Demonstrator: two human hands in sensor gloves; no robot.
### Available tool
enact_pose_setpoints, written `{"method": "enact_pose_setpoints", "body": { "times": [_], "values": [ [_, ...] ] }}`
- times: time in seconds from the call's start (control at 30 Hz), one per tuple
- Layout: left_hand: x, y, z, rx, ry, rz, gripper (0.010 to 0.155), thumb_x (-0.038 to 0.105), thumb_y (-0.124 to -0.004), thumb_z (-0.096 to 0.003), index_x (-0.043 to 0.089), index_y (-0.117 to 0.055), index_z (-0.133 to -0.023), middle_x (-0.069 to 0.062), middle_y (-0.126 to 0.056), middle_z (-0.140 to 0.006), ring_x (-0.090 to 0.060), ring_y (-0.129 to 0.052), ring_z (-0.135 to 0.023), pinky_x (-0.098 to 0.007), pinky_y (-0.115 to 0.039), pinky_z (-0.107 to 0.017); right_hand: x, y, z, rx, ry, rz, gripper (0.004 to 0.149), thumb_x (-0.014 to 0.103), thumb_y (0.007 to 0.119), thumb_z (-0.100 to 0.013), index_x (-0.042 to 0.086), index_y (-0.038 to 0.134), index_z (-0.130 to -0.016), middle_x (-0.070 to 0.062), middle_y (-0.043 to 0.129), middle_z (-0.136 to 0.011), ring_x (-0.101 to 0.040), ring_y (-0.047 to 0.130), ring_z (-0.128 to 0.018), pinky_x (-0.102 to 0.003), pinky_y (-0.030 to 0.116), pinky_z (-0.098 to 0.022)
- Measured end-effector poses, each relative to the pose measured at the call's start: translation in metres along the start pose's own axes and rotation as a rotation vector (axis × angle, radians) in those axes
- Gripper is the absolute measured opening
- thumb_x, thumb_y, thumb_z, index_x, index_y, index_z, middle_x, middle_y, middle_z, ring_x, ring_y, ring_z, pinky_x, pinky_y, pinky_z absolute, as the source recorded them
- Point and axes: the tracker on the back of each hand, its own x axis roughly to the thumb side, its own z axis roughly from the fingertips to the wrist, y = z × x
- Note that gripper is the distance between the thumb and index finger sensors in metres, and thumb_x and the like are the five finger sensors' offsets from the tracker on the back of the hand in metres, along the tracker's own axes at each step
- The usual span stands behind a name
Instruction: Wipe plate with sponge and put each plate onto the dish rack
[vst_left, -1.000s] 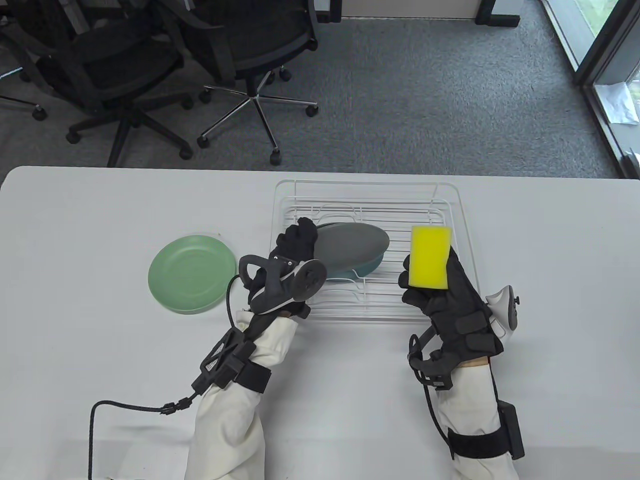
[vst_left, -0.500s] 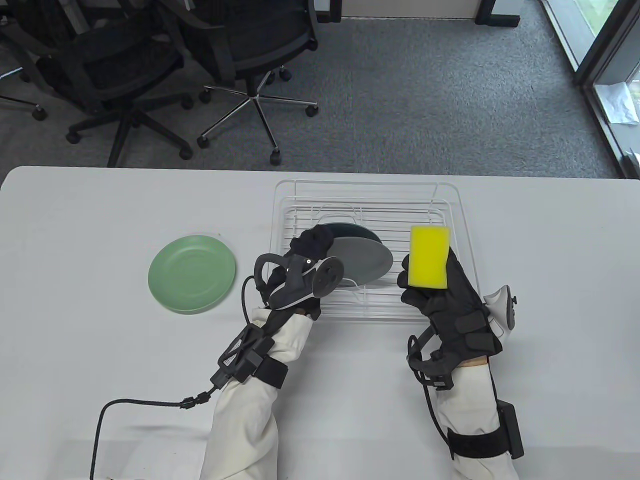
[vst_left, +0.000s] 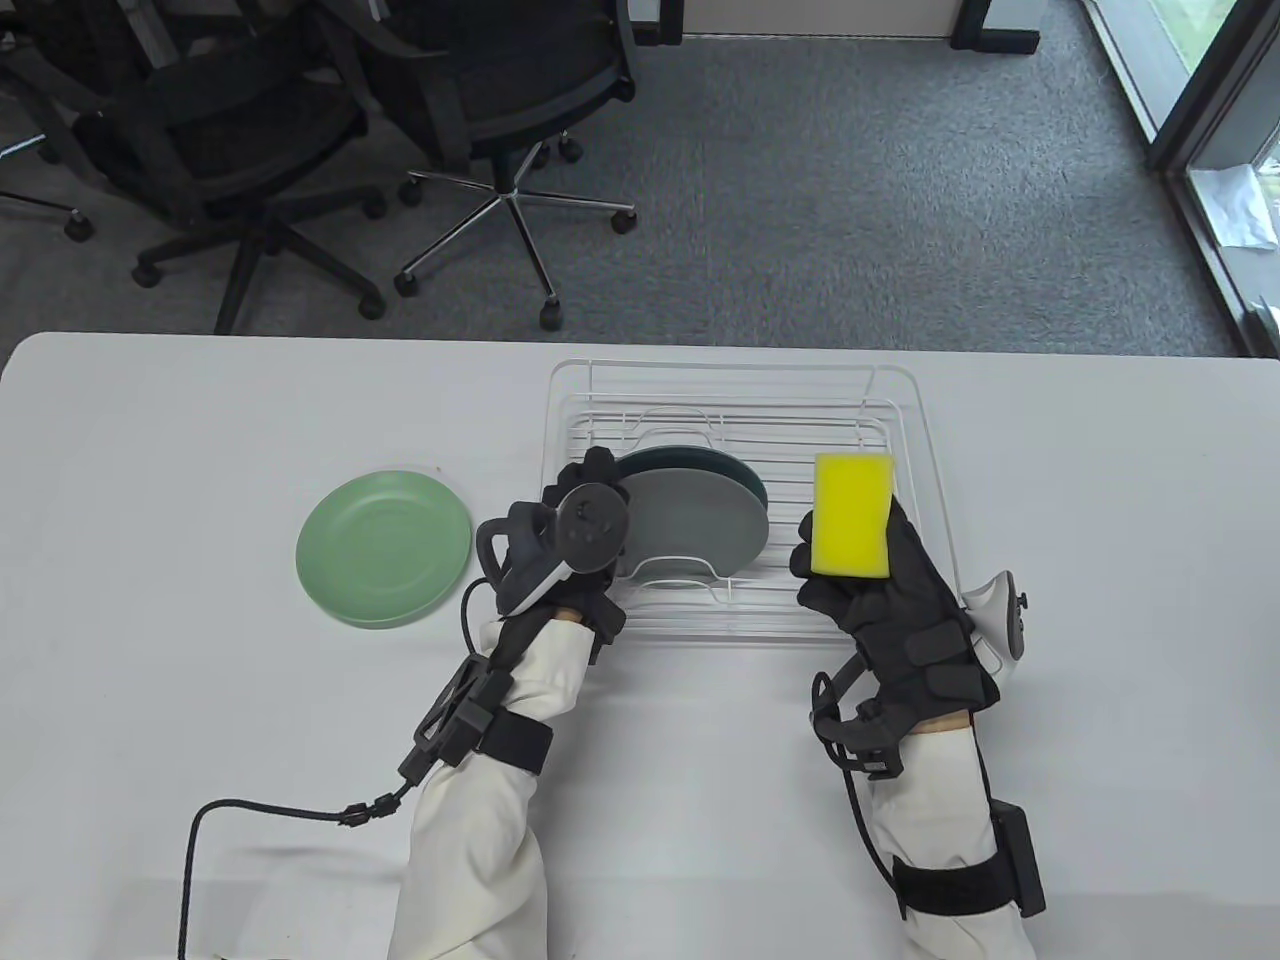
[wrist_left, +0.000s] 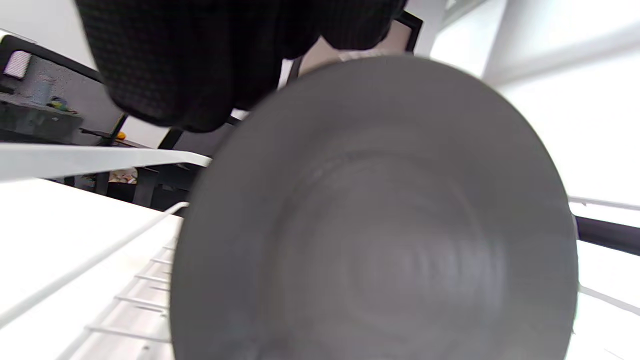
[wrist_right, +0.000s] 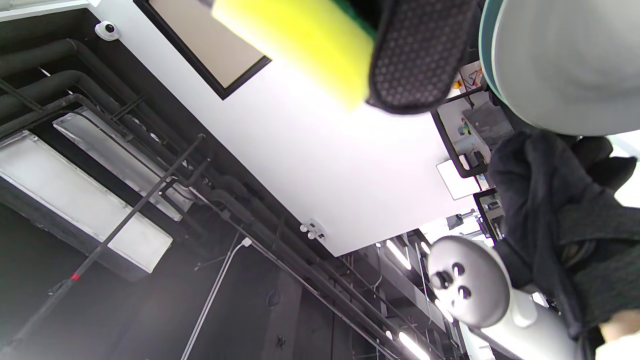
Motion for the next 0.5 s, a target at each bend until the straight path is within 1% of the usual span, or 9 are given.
{"method": "enact_pose_setpoints", "body": {
  "times": [0.13, 0.23, 0.3, 0.37, 0.43, 0.5],
  "values": [
    [-0.025, 0.015, 0.005, 0.037, 0.073, -0.042, 0.055, 0.028, -0.068, -0.0595, -0.001, -0.063, -0.106, -0.026, -0.084, -0.092, -0.045, -0.095, -0.074, -0.042, -0.092, -0.046, -0.002, 0.001, -0.001, 0.005, 0.006, 0.001, 0.059, 0.035, 0.044, -0.074, 0.007, 0.018, -0.119, -0.038, 0.054, -0.104, -0.045, 0.074, -0.082, -0.042, 0.076, -0.060],
    [-0.049, 0.019, 0.010, 0.031, 0.158, -0.096, 0.062, 0.031, -0.067, -0.0601, -0.005, -0.057, -0.109, -0.032, -0.078, -0.096, -0.051, -0.090, -0.078, -0.047, -0.089, -0.051, -0.004, 0.001, -0.001, 0.007, 0.009, 0.004, 0.059, 0.035, 0.044, -0.074, 0.007, 0.018, -0.119, -0.038, 0.054, -0.104, -0.045, 0.074, -0.082, -0.042, 0.076, -0.060],
    [-0.073, 0.018, 0.015, 0.007, 0.245, -0.120, 0.069, 0.033, -0.068, -0.0603, -0.010, -0.049, -0.111, -0.038, -0.070, -0.100, -0.057, -0.083, -0.082, -0.051, -0.086, -0.054, -0.005, 0.000, -0.001, 0.006, 0.012, 0.004, 0.059, 0.035, 0.044, -0.074, 0.007, 0.018, -0.119, -0.038, 0.054, -0.104, -0.045, 0.074, -0.081, -0.042, 0.076, -0.060],
    [-0.094, 0.015, 0.020, -0.009, 0.341, -0.135, 0.075, 0.034, -0.068, -0.0602, -0.014, -0.043, -0.112, -0.045, -0.061, -0.103, -0.065, -0.074, -0.085, -0.058, -0.081, -0.057, -0.005, 0.000, -0.001, 0.005, 0.014, 0.002, 0.059, 0.035, 0.044, -0.074, 0.007, 0.018, -0.119, -0.038, 0.054, -0.104, -0.045, 0.074, -0.082, -0.042, 0.076, -0.060],
    [-0.114, 0.011, 0.026, -0.029, 0.434, -0.141, 0.079, 0.035, -0.069, -0.0599, -0.017, -0.040, -0.112, -0.048, -0.056, -0.105, -0.070, -0.068, -0.086, -0.063, -0.078, -0.057, -0.006, 0.000, -0.001, 0.004, 0.017, 0.003, 0.060, 0.035, 0.044, -0.074, 0.007, 0.018, -0.119, -0.038, 0.053, -0.104, -0.045, 0.074, -0.082, -0.042, 0.076, -0.060],
    [-0.135, 0.006, 0.033, -0.052, 0.507, -0.117, 0.080, 0.035, -0.068, -0.0601, -0.017, -0.038, -0.112, -0.050, -0.052, -0.105, -0.072, -0.065, -0.087, -0.065, -0.076, -0.058, -0.006, 0.000, -0.001, 0.002, 0.019, 0.005, 0.059, 0.035, 0.044, -0.074, 0.007, 0.018, -0.119, -0.038, 0.054, -0.104, -0.045, 0.074, -0.082, -0.042, 0.076, -0.060]
  ]
}}
